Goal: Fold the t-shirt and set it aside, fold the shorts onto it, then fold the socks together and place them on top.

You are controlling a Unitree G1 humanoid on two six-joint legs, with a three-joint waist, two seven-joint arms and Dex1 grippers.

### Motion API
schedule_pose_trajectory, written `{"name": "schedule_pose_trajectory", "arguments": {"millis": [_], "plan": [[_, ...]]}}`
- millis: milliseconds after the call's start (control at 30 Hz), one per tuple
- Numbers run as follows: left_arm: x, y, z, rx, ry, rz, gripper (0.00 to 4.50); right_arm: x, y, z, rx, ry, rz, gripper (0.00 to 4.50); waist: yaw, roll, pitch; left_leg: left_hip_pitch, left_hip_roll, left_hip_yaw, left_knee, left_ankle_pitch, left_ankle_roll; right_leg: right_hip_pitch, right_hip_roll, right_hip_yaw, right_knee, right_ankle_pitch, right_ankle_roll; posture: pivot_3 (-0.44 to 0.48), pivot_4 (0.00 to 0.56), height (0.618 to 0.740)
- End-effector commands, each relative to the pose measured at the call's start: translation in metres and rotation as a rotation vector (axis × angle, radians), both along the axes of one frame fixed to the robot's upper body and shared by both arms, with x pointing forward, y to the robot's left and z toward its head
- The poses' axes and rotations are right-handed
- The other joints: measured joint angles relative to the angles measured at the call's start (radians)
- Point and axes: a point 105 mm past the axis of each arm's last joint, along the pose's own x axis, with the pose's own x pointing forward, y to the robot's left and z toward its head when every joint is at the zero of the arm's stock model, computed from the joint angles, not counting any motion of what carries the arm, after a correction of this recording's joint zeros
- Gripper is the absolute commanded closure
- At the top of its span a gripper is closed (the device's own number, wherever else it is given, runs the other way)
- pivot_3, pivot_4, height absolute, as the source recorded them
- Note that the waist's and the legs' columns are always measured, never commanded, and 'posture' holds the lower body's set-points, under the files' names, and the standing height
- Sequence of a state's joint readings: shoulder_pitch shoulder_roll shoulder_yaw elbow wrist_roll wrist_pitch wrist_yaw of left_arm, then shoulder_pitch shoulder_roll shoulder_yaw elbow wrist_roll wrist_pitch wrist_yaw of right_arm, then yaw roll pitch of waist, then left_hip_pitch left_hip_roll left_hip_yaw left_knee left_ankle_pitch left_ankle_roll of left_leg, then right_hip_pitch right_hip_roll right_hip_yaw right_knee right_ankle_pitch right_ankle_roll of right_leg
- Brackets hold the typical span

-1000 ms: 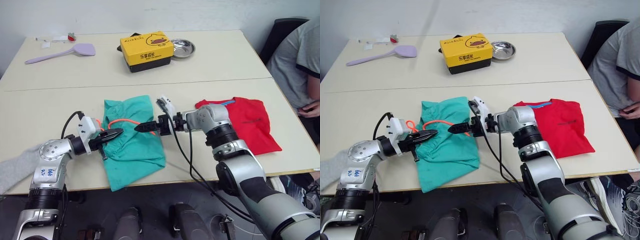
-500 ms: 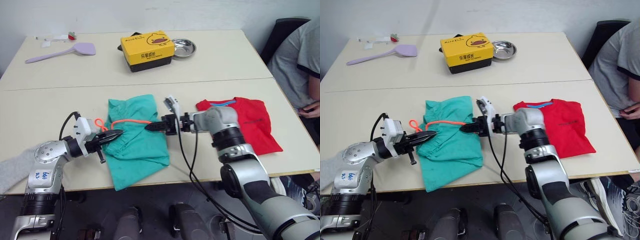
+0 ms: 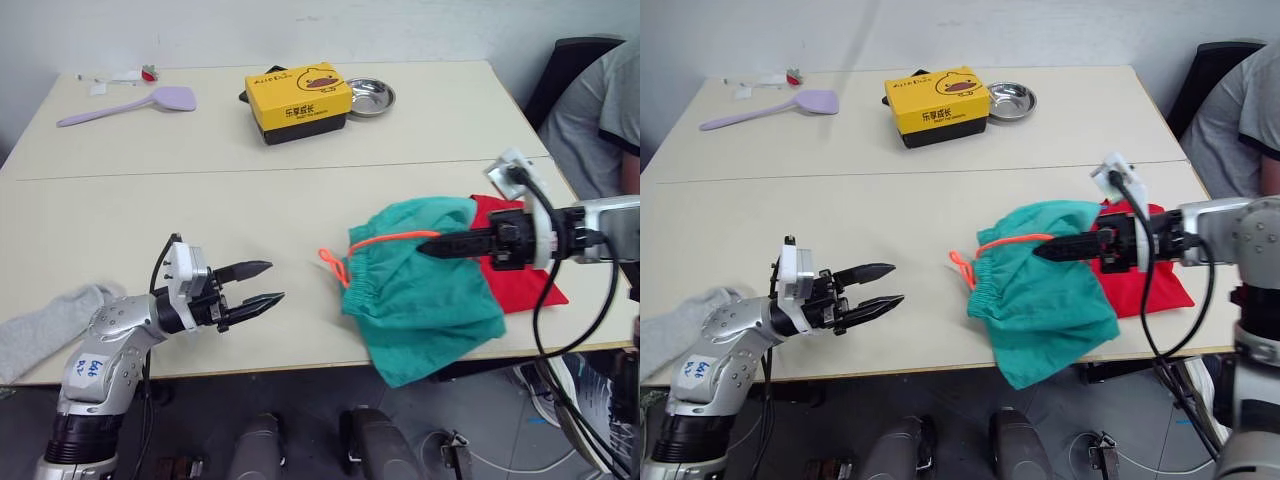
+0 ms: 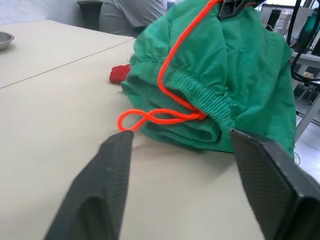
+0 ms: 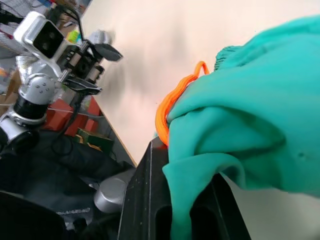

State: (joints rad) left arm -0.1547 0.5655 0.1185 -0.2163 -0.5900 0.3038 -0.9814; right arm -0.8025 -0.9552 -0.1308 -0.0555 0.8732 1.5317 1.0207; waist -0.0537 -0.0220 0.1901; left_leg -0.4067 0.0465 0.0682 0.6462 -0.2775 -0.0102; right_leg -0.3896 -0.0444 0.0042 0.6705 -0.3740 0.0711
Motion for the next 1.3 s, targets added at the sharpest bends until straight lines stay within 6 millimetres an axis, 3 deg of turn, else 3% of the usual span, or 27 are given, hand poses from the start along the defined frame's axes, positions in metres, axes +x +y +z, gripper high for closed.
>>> {"name": "schedule_pose_trajectory", "arguments": {"millis": [33,67,167,333,433,567,800,933,1067,1167,1300], "plan": [[0.003,-0.004,0.005,0.01,-0.05,-0.034,0.23,0.019,-0.046,0.013,-0.041,-0.11,-0.164,4.5,0.003,0.0,0.0,0.0,0.0,0.0,0.001,0.0,0.0,0.0,0.0,0.0,0.0,0.0,0.0,0.0,0.15,0.74],[0.004,-0.004,0.005,0.015,-0.054,-0.039,0.02,0.025,-0.059,0.008,-0.076,-0.123,-0.21,4.5,0.005,0.0,0.0,0.0,-0.001,0.0,0.001,0.0,0.0,0.0,0.0,0.0,-0.001,0.0,0.0,0.0,0.15,0.74],[0.003,-0.002,0.003,0.038,-0.061,-0.061,0.02,0.035,-0.098,-0.015,-0.246,-0.15,-0.28,4.5,0.01,0.0,0.0,0.0,-0.001,0.001,0.001,0.0,0.0,0.001,0.0,0.001,-0.003,0.0,0.0,0.0,0.15,0.74],[0.001,0.0,0.001,0.045,-0.056,-0.074,0.02,0.054,-0.144,-0.042,-0.458,-0.216,-0.355,4.5,0.014,0.001,0.001,-0.001,0.0,0.005,0.001,0.0,0.0,-0.001,0.0,0.003,-0.003,0.0,0.0,0.0,0.15,0.74],[0.0,0.002,0.001,0.05,-0.051,-0.074,0.02,0.066,-0.16,-0.05,-0.552,-0.296,-0.366,4.5,0.013,0.002,0.001,0.0,0.0,0.006,0.003,0.0,-0.001,0.0,0.0,0.004,-0.003,0.0,0.0,0.0,0.15,0.74],[-0.001,0.005,0.001,0.057,-0.049,-0.069,0.02,0.079,-0.161,-0.048,-0.565,-0.37,-0.368,4.5,0.008,0.002,0.001,0.001,0.0,0.009,0.003,0.003,-0.005,-0.001,0.001,0.004,0.001,0.0,0.0,0.0,0.15,0.74],[-0.004,0.01,0.001,0.071,-0.046,-0.062,0.02,0.069,-0.138,-0.032,-0.408,-0.365,-0.193,4.5,0.007,0.004,0.002,0.002,0.001,0.009,0.003,0.004,-0.005,-0.001,0.001,0.004,0.002,0.0,0.0,0.0,0.15,0.74],[-0.005,0.014,0.0,0.078,-0.043,-0.056,0.02,0.066,-0.121,-0.001,-0.279,-0.451,-0.126,4.5,0.005,0.005,0.003,0.002,0.001,0.009,0.003,0.004,-0.005,-0.001,0.001,0.004,0.002,0.0,0.0,0.0,0.15,0.74],[-0.005,0.017,-0.002,0.082,-0.04,-0.053,0.02,0.072,-0.117,0.021,-0.248,-0.569,-0.139,4.5,0.002,0.007,0.004,0.002,0.001,0.009,0.003,0.003,-0.005,-0.002,0.0,0.004,0.003,0.0,0.0,0.0,0.15,0.74],[-0.005,0.018,-0.002,0.082,-0.039,-0.051,0.02,0.078,-0.122,0.019,-0.288,-0.57,-0.175,4.5,0.002,0.007,0.004,0.002,0.001,0.009,0.003,0.003,-0.005,-0.002,0.001,0.004,0.003,0.0,0.0,0.0,0.15,0.74],[-0.003,0.02,-0.002,0.084,-0.039,-0.047,0.02,0.085,-0.138,-0.008,-0.428,-0.494,-0.234,4.5,0.004,0.007,0.004,0.002,0.0,0.009,0.003,0.003,-0.005,-0.001,0.0,0.004,0.003,0.0,0.0,0.0,0.15,0.74]]}}
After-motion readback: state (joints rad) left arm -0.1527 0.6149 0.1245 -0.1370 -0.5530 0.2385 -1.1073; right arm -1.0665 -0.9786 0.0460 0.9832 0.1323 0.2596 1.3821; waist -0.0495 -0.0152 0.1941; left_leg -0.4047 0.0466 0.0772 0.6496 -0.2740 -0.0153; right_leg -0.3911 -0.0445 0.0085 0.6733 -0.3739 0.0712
